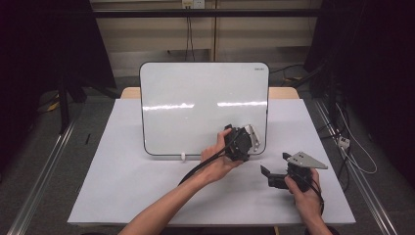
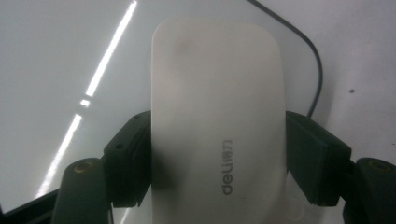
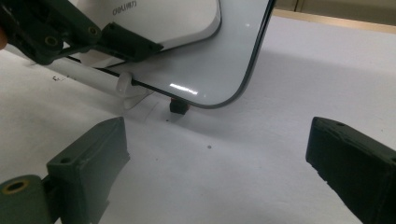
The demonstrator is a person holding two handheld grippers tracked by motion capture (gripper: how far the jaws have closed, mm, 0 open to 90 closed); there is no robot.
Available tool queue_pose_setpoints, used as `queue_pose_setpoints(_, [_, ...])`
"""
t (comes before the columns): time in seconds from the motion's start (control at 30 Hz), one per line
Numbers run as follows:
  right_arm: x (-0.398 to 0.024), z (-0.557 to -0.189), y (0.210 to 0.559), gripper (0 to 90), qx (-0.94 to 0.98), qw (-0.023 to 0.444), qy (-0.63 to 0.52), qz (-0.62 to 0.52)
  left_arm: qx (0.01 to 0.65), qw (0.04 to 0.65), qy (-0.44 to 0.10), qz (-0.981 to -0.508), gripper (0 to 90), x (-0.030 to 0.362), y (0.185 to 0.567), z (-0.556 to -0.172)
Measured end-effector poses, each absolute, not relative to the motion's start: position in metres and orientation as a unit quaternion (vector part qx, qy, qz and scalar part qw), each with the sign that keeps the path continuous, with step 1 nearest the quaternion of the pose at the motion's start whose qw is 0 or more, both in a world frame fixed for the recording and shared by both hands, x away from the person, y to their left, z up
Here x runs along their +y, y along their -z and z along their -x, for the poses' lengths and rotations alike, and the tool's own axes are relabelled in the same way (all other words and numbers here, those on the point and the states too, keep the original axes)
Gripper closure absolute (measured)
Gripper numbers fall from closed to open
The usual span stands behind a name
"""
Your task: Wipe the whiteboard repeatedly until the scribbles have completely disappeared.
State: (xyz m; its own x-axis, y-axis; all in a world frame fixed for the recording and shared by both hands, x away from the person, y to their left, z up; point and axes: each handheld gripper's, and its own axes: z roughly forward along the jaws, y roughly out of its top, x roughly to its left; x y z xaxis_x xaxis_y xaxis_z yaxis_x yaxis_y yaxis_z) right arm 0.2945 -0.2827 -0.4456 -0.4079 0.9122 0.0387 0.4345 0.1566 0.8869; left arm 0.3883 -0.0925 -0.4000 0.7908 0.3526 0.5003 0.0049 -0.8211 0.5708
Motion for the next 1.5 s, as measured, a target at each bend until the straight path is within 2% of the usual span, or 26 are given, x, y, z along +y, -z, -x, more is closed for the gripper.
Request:
queue_pose_setpoints(0.37, [-0.282,-0.294,0.445,5.7,0.712,0.268,-0.446,-0.472,0.074,0.262,-0.309,-0.911,30.0,-0.090,0.402,-0.385])
queue_pose_setpoints(0.5, [-0.283,-0.294,0.446,5.7,0.711,0.268,-0.445,-0.473,0.090,0.263,-0.308,-0.910,30.0,-0.083,0.400,-0.386])
queue_pose_setpoints(1.1, [-0.282,-0.295,0.446,5.7,0.712,0.270,-0.442,-0.474,0.177,0.294,-0.300,-0.890,30.0,0.012,0.389,-0.403])
queue_pose_setpoints(1.5, [-0.279,-0.296,0.446,5.7,0.714,0.270,-0.442,-0.471,0.169,0.283,-0.316,-0.889,29.9,-0.010,0.392,-0.398])
